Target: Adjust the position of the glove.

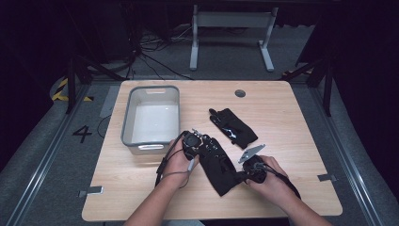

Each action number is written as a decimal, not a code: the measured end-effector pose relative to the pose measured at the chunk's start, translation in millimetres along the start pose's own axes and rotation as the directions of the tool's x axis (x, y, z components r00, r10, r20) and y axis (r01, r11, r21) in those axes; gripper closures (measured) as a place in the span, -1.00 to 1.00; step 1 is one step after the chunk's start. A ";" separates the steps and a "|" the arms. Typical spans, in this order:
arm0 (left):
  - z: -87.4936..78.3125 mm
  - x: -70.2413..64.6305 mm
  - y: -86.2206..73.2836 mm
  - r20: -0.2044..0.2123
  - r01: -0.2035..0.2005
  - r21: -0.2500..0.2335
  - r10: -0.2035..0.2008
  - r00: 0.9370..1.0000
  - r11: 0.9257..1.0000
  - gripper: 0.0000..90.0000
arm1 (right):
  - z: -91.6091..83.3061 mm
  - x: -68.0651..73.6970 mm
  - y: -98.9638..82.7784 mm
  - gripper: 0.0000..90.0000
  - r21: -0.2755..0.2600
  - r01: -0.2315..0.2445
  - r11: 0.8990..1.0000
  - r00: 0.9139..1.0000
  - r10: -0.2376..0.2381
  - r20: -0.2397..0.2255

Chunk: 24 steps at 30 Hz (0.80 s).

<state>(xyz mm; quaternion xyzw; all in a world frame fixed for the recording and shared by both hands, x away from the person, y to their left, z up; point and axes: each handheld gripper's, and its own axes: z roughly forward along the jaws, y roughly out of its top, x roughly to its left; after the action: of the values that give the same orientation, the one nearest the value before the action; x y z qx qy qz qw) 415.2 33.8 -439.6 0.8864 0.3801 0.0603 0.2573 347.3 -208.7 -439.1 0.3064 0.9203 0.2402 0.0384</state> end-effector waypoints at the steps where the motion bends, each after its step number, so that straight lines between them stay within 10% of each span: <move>1: -2.1 -0.1 -0.4 0.010 0.003 -0.011 -0.003 1.000 1.000 1.00 | -0.5 0.0 -0.4 0.92 -0.007 0.003 1.000 1.000 -0.003 0.001; 12: -35.2 -7.2 -4.4 0.032 -0.016 -0.087 0.019 0.999 0.996 1.00 | -27.9 0.4 -2.1 0.95 -0.069 0.035 0.997 0.997 -0.030 0.067; 24: 7.4 1.3 0.6 0.067 0.105 -0.022 -0.103 0.992 0.994 0.43 | -30.4 -1.4 -2.8 0.95 -0.047 0.054 0.997 0.996 -0.051 0.073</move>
<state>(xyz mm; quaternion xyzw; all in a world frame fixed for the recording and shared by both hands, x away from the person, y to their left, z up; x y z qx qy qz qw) 418.7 31.4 -445.7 0.8636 0.4162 0.0222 0.2837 340.3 -224.2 -413.7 0.2895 0.9199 0.2504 0.0852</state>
